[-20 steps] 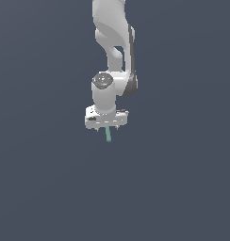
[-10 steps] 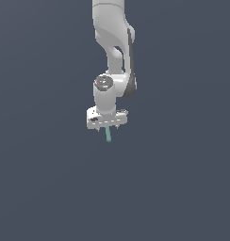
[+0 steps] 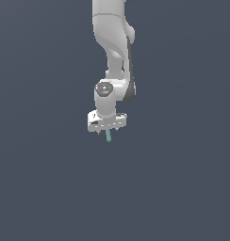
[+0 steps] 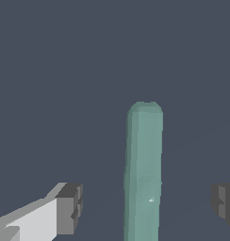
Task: Pick up the object and move it to a goal position.
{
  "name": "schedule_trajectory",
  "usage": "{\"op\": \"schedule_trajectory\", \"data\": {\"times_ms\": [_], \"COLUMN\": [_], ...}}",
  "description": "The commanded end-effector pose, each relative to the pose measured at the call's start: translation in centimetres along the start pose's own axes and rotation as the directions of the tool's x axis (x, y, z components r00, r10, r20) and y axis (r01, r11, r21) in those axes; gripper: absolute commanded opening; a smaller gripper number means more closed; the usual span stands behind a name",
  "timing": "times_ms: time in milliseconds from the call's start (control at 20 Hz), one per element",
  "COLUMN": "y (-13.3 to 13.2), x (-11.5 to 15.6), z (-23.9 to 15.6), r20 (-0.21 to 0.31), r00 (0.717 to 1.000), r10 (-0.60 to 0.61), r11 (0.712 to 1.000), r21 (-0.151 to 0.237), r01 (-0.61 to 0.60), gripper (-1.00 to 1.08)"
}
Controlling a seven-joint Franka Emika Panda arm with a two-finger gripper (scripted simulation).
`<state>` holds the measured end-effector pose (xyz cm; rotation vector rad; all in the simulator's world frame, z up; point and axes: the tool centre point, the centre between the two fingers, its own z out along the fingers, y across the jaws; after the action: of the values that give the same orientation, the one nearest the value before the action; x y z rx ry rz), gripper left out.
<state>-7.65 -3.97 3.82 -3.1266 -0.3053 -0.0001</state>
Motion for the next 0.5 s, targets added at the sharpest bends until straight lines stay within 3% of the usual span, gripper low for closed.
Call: {"op": "schedule_trajectory", "data": {"times_ms": [0,350,400,450], "y": [0.0,0.0,0.0,0.0], "x": [-0.1,0.0,0.0,0.0], "z": [1.2,2.5,2.5,2.5], "r20": [0.000,0.000,0.000,0.000], "r00": [1.000,1.000,1.000,1.000], "r10": [-0.001,-0.002,-0.002,-0.002], "r11": [1.000,1.000,1.000,1.000], "r21": [0.000,0.000,0.000,0.000], "r01": [0.001,0.002,0.002,0.002], "gripper": [1.00,1.00,-1.00,-1.00]}}
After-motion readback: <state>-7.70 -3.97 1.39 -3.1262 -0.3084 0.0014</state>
